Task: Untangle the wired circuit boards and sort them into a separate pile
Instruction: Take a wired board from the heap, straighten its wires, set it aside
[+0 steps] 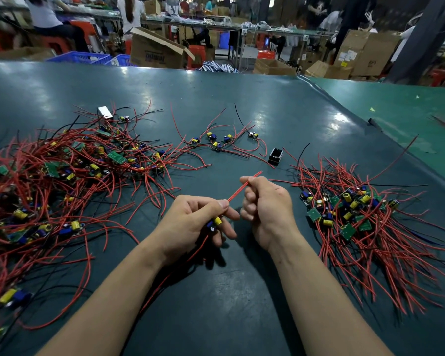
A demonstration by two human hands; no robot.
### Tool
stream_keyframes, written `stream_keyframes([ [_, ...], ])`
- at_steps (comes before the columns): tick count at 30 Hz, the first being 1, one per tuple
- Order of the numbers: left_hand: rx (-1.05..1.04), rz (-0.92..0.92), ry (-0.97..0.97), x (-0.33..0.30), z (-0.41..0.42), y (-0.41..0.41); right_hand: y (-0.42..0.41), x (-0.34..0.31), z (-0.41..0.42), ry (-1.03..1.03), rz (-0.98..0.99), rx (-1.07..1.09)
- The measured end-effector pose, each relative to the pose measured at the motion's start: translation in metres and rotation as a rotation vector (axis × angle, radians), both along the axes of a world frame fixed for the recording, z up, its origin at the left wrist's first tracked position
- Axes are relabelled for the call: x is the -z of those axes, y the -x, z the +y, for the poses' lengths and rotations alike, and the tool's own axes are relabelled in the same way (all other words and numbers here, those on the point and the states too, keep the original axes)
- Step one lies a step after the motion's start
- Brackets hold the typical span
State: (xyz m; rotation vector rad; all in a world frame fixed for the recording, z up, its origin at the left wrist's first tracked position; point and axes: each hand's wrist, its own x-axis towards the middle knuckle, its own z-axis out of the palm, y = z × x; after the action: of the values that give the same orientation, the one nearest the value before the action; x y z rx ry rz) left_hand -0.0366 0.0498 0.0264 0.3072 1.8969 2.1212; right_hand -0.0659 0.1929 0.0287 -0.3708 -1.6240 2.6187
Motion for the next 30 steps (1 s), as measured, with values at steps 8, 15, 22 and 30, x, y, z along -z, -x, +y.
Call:
stream_keyframes([
  [8,0.046,0.021,0.03,0.003,-0.003,-0.002,0.011,0.006,0.014,0.032,-0.005,0.285],
  [15,-0.249,0.078,-0.128,0.007,-0.001,0.004,0.006,0.007,0.006,-0.152,0.046,0.062],
  [22,-0.321,0.001,-0.238,0.004,-0.003,0.008,-0.015,0.005,-0.008,-0.55,0.259,-0.56],
  [30,-0.503,0.218,-0.077,0.005,-0.008,0.013,-0.013,0.001,-0.007,-0.438,0.205,-0.345],
])
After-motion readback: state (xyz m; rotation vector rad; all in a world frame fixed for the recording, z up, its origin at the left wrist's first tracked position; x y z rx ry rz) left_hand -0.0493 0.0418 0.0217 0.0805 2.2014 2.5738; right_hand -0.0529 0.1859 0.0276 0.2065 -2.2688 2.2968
